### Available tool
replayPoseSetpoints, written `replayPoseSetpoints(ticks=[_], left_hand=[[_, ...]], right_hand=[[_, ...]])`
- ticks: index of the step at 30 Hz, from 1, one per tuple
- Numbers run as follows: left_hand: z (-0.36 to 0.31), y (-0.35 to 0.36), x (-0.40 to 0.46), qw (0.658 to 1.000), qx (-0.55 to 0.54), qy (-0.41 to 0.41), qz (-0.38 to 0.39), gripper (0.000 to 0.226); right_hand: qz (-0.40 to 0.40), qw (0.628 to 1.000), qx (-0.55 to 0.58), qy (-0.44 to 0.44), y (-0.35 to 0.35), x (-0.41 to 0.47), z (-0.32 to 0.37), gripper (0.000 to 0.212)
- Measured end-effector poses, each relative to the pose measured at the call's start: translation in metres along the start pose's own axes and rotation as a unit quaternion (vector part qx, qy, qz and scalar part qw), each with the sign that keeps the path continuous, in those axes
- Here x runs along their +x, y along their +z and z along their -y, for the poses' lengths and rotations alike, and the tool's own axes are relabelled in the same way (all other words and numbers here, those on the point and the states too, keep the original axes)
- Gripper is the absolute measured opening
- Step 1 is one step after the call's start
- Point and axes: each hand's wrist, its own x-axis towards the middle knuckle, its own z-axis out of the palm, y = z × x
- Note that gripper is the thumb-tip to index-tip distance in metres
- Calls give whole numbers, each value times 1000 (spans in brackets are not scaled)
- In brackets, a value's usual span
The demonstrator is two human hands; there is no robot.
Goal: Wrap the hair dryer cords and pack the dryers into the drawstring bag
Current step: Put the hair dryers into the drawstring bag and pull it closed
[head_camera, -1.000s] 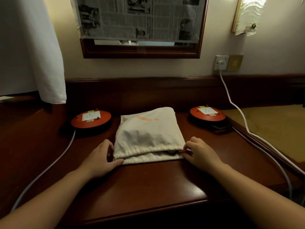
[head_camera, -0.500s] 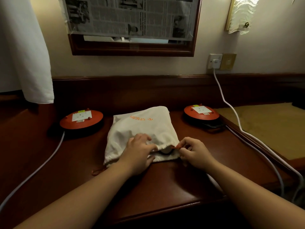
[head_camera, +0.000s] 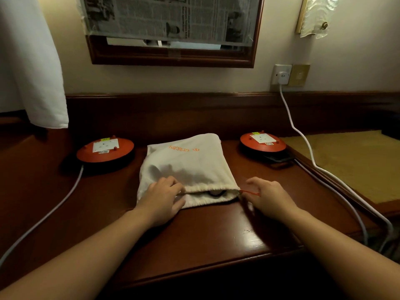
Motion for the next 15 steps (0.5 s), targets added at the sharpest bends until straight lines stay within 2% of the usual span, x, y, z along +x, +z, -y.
replayPoseSetpoints(ticks=[4,7,11,13,15], left_hand=[[20,-16,-31,998,44,-7,-33,33],[35,-29,-54,990,97,-86,-56,51],[55,-44,-70,969,113,-208,73,58],[61,-51,-71,967,83,-211,116,47],[64,-56,-71,970,45,-191,145,33]], right_hand=[[0,995,-102,-11,7,3,7,25],[11,993,-120,-5,9,5,18,33],[52,996,-66,18,16,11,29,21],[58,997,-46,37,18,17,30,5],[83,994,-43,55,16,23,32,16]])
